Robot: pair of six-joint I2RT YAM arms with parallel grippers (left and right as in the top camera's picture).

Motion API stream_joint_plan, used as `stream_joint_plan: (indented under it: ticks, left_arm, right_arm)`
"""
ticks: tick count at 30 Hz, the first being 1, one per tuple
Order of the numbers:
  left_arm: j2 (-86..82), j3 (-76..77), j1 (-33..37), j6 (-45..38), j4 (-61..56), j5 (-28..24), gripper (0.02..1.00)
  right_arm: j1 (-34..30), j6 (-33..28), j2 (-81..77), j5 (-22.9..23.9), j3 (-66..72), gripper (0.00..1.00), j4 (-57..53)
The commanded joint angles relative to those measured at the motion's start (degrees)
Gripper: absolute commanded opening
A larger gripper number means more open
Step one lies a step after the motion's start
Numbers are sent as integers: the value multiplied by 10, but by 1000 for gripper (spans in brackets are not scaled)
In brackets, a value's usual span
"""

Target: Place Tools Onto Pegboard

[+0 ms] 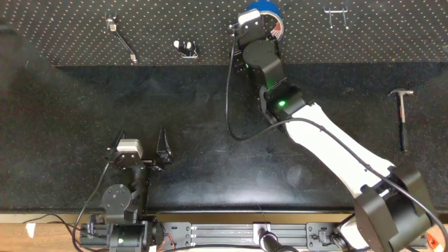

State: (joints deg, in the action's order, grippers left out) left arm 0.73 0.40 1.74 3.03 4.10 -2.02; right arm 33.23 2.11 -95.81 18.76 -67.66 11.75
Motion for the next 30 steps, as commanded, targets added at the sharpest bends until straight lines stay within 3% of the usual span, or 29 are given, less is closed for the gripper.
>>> stream_joint_plan:
  ticks: [1, 7, 11, 14, 21, 25, 30]
  left_arm:
    - [-5, -1, 1, -5, 4, -13, 996]
    - [-5, -1, 1, -5, 4, -13, 996]
    - [-5, -1, 1, -5, 4, -13, 996]
    - [-5, -1, 1, -5, 4, -12, 996]
    - [-5, -1, 1, -5, 4, -12, 996]
    - [-5, -1, 1, -5, 4, -13, 996]
    - [-5, -1, 1, -5, 4, -12, 996]
  right_arm:
    - [-1, -44, -33, 23, -2, 75, 44]
    - [0, -43, -35, 22, -2, 80, 44]
    - [5, -44, -33, 22, -2, 290, 44]
    - [12, -44, -27, 22, -2, 373, 38]
    - [12, -44, -9, 15, -2, 373, -14]
    - [12, -43, 8, 14, -2, 292, -49]
    - [12, -43, 26, 11, -2, 294, -71]
